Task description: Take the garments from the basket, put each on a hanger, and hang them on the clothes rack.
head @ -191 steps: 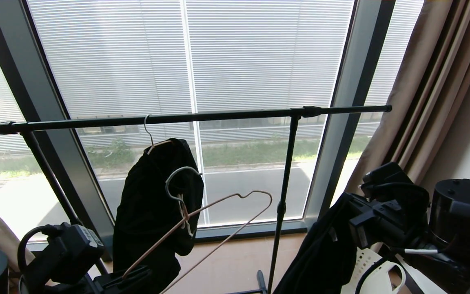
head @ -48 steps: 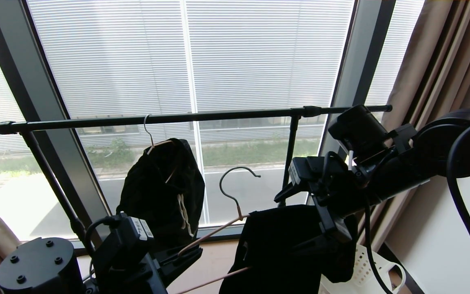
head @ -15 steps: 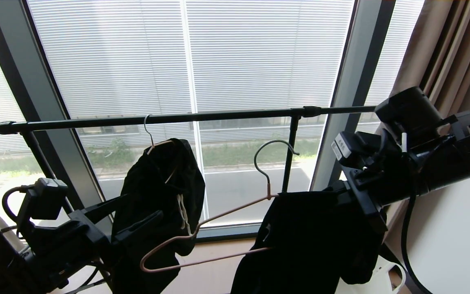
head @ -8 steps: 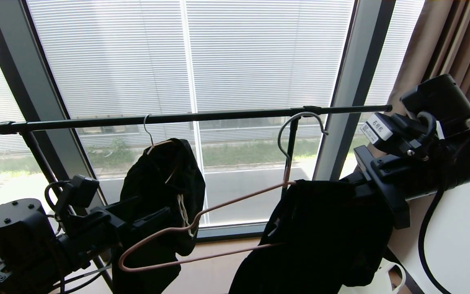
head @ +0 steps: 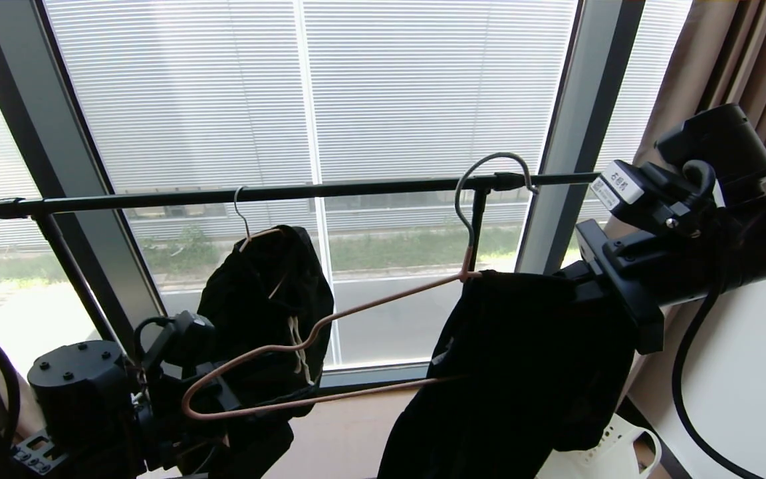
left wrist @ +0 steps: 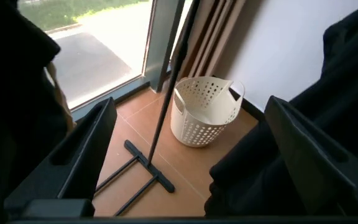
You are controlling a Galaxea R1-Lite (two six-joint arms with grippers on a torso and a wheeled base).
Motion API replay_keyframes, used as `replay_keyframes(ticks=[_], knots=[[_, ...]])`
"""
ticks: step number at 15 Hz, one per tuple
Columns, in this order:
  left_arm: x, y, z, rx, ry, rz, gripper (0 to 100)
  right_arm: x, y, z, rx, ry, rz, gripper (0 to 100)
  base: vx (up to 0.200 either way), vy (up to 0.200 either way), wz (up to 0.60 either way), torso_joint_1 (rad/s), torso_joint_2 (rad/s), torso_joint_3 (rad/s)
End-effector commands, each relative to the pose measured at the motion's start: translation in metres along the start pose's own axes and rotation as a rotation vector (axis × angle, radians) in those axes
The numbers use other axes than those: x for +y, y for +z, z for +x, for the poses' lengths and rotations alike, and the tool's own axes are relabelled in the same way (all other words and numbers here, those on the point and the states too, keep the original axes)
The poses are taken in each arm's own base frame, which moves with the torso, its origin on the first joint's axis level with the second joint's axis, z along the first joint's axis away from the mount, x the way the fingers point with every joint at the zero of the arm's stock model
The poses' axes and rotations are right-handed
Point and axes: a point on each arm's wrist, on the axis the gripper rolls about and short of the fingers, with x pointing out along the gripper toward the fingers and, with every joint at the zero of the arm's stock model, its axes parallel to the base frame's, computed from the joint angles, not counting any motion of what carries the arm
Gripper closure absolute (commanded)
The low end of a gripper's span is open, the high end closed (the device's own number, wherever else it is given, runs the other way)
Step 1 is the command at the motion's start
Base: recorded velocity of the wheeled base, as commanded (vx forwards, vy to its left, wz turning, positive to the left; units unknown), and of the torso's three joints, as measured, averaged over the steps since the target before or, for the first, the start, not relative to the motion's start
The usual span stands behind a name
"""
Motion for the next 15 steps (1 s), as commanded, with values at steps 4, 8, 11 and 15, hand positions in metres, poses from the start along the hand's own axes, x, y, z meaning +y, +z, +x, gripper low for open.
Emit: replay_keyframes(ticks=[4, 8, 11, 15], knots=[[-0.027, -0.004, 0.015, 0.034, -0.129, 0.027, 0, -0.005, 0.0, 0.005, -0.006, -0.004, -0.003, 100, 0.0, 0.0, 0.0, 0.0, 0.0, 0.0], [-0.032, -0.005, 0.021, 0.037, -0.158, 0.035, 0, -0.01, 0.0, 0.01, -0.02, 0.005, -0.012, 100, 0.0, 0.0, 0.0, 0.0, 0.0, 0.0], [-0.031, -0.006, 0.029, 0.041, -0.167, 0.036, 0, -0.012, 0.0, 0.017, -0.062, 0.047, -0.011, 100, 0.0, 0.0, 0.0, 0.0, 0.0, 0.0], [-0.029, -0.006, 0.035, 0.037, -0.174, 0.037, 0, -0.013, -0.001, 0.018, -0.081, 0.068, -0.01, 100, 0.0, 0.0, 0.0, 0.0, 0.0, 0.0]])
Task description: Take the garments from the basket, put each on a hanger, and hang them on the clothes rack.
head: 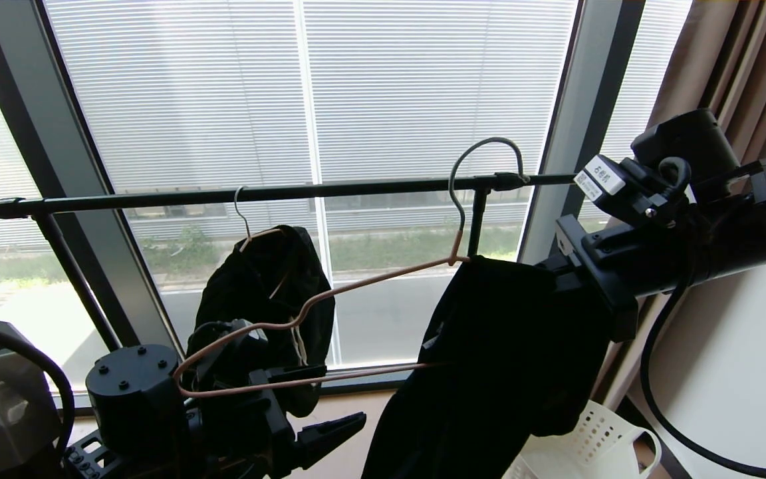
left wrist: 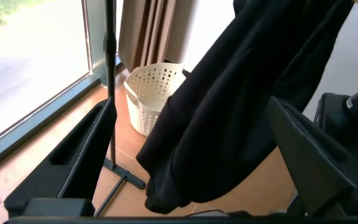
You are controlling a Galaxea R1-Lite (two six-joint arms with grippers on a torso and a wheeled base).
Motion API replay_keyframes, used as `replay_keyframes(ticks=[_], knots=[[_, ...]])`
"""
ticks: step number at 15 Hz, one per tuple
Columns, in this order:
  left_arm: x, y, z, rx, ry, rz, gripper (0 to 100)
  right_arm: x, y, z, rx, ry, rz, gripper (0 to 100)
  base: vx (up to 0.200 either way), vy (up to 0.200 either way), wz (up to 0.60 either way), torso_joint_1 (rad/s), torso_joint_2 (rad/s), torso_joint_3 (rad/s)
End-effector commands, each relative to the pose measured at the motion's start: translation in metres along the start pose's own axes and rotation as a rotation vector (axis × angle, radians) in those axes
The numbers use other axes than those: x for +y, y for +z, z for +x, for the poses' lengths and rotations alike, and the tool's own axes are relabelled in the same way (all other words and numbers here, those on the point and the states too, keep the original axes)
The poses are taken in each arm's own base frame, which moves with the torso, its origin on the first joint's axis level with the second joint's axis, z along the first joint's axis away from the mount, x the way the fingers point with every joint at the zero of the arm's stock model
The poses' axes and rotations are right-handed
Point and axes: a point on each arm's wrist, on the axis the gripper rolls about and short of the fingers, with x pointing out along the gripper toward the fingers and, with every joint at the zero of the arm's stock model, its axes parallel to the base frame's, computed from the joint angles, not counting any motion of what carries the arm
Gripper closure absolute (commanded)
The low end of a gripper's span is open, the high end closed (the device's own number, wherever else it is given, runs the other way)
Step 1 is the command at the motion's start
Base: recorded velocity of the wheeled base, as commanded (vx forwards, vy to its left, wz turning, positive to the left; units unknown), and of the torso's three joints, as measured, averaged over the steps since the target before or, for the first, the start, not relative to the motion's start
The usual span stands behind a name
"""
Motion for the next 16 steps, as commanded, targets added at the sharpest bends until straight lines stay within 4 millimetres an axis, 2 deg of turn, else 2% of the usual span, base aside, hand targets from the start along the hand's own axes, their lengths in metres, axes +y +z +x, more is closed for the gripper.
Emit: replay_keyframes(ticks=[1, 6, 11, 12, 16], knots=[[0.0, -0.001, 0.003, 0.005, -0.006, -0.001, 0, -0.001, -0.001, 0.002, 0.0, 0.006, 0.003, 100, 0.0, 0.0, 0.0, 0.0, 0.0, 0.0], [0.0, 0.0, -0.011, -0.001, 0.027, -0.006, 0, -0.004, -0.012, -0.009, 0.012, -0.031, 0.041, 100, 0.0, 0.0, 0.0, 0.0, 0.0, 0.0], [0.0, 0.0, -0.011, 0.001, 0.025, -0.017, 0, -0.005, -0.017, -0.018, -0.018, -0.028, 0.062, 100, 0.0, 0.0, 0.0, 0.0, 0.0, 0.0], [0.001, 0.001, -0.009, -0.005, 0.014, -0.041, 0, -0.003, -0.018, -0.019, -0.022, -0.024, 0.062, 100, 0.0, 0.0, 0.0, 0.0, 0.0, 0.0], [0.011, 0.008, -0.001, -0.019, -0.054, -0.338, 0, 0.004, -0.011, -0.023, -0.045, -0.016, 0.039, 100, 0.0, 0.0, 0.0, 0.0, 0.0, 0.0]])
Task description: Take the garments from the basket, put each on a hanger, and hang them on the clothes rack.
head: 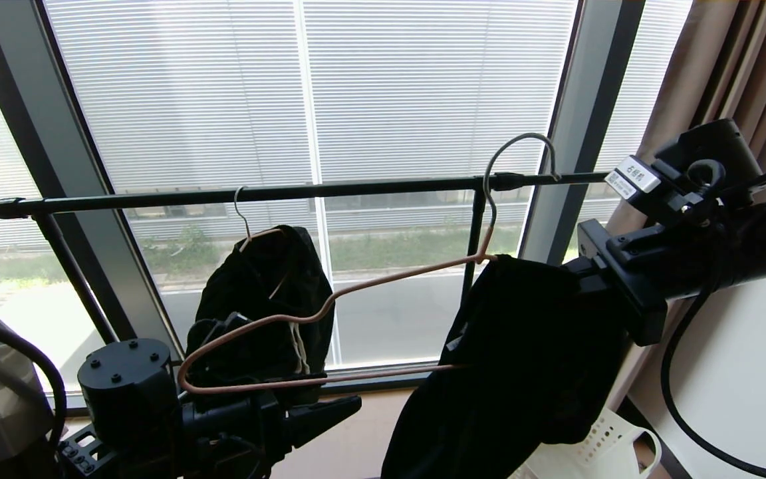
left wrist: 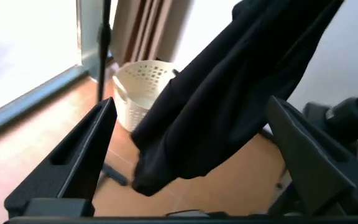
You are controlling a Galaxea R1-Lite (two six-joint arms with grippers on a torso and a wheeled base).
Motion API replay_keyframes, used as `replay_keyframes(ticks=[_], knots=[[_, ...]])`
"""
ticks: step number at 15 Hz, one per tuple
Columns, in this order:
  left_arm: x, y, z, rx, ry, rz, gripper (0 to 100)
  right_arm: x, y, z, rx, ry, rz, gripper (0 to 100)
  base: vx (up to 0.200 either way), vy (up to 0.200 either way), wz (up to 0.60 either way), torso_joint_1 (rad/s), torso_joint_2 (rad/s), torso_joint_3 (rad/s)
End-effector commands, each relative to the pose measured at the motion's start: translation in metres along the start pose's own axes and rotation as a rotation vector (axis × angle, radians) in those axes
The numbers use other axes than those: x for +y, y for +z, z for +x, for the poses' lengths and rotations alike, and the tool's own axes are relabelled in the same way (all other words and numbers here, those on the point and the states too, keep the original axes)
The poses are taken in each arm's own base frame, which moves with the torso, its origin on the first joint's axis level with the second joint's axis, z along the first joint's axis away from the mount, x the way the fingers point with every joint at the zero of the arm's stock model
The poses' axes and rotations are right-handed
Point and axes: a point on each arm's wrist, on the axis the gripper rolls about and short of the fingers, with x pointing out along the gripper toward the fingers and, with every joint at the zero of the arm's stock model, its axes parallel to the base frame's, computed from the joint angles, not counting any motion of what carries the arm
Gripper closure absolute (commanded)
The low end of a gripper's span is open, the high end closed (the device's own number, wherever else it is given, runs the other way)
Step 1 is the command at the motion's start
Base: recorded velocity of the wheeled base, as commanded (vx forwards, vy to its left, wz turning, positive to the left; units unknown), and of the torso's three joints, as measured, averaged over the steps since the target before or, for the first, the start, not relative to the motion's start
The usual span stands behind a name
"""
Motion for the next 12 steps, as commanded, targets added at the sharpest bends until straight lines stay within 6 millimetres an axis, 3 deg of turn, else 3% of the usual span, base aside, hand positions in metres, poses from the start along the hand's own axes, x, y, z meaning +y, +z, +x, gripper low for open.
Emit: replay_keyframes(ticks=[1, 7, 12], knots=[[0.004, 0.003, 0.004, 0.009, -0.036, -0.039, 0, 0.004, 0.004, -0.002, -0.015, 0.007, -0.016, 100, 0.0, 0.0, 0.0, 0.0, 0.0, 0.0], [0.014, -0.001, 0.023, 0.049, -0.072, -0.108, 0, 0.012, 0.01, 0.01, -0.036, 0.061, -0.055, 100, 0.0, 0.0, 0.0, 0.0, 0.0, 0.0], [0.007, -0.007, 0.035, 0.081, -0.114, -0.097, 0, 0.011, 0.01, 0.016, -0.04, 0.069, -0.066, 100, 0.0, 0.0, 0.0, 0.0, 0.0, 0.0]])
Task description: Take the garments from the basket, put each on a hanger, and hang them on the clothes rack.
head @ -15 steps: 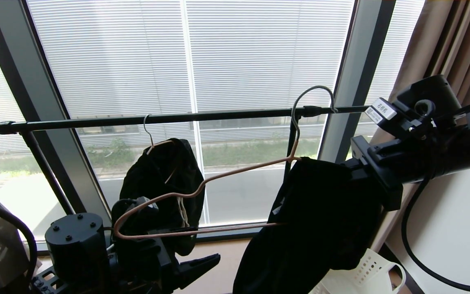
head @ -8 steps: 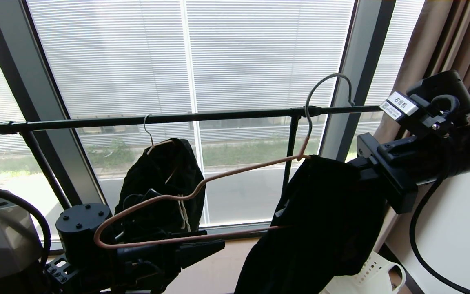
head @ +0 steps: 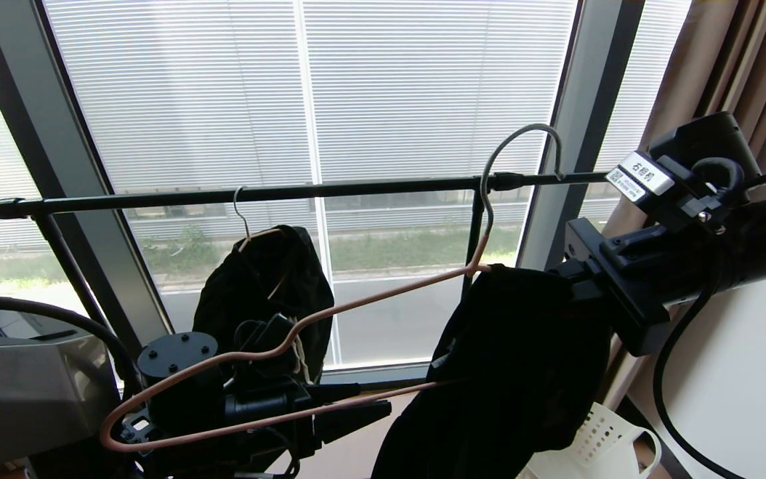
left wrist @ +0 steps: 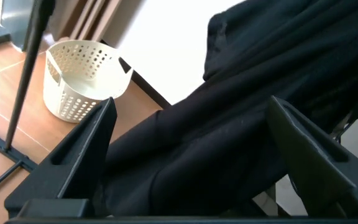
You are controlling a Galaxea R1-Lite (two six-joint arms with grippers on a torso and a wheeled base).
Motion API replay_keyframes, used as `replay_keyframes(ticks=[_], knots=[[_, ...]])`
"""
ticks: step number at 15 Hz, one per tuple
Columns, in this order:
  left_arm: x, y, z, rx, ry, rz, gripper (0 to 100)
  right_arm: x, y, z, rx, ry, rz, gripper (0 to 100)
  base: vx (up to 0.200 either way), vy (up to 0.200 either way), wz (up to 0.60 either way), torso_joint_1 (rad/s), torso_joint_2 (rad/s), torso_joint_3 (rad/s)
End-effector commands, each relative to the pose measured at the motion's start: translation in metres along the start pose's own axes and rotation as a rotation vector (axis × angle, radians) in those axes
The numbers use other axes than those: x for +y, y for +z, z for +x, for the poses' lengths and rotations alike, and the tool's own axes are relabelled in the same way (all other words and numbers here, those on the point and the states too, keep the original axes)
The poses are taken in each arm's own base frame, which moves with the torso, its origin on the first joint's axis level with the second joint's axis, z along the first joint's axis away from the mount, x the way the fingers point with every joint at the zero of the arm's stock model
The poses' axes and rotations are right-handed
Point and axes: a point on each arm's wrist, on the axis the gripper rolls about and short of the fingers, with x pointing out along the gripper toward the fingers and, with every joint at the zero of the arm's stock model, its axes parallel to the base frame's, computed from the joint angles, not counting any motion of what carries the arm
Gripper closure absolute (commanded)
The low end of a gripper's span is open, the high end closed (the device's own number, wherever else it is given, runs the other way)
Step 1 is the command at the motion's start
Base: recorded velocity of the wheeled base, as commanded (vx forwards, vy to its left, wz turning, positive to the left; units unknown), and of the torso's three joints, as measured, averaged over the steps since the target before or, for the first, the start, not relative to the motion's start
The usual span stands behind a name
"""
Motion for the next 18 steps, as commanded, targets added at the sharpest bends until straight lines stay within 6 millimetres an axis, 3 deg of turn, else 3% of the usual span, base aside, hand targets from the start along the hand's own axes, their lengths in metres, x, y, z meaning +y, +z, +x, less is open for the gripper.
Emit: replay_keyframes(ticks=[1, 17, 18], knots=[[-0.003, -0.002, 0.006, 0.013, -0.02, 0.008, 0, -0.001, -0.002, 0.001, 0.002, 0.004, 0.006, 100, 0.0, 0.0, 0.0, 0.0, 0.0, 0.0], [-0.017, -0.009, 0.015, 0.046, -0.07, 0.027, 0, -0.012, -0.004, 0.012, -0.022, 0.006, -0.011, 100, 0.0, 0.0, 0.0, 0.0, 0.0, 0.0], [-0.017, -0.009, 0.015, 0.046, -0.07, 0.027, 100, -0.011, -0.003, 0.013, -0.027, 0.013, -0.012, 100, 0.0, 0.0, 0.0, 0.0, 0.0, 0.0]])
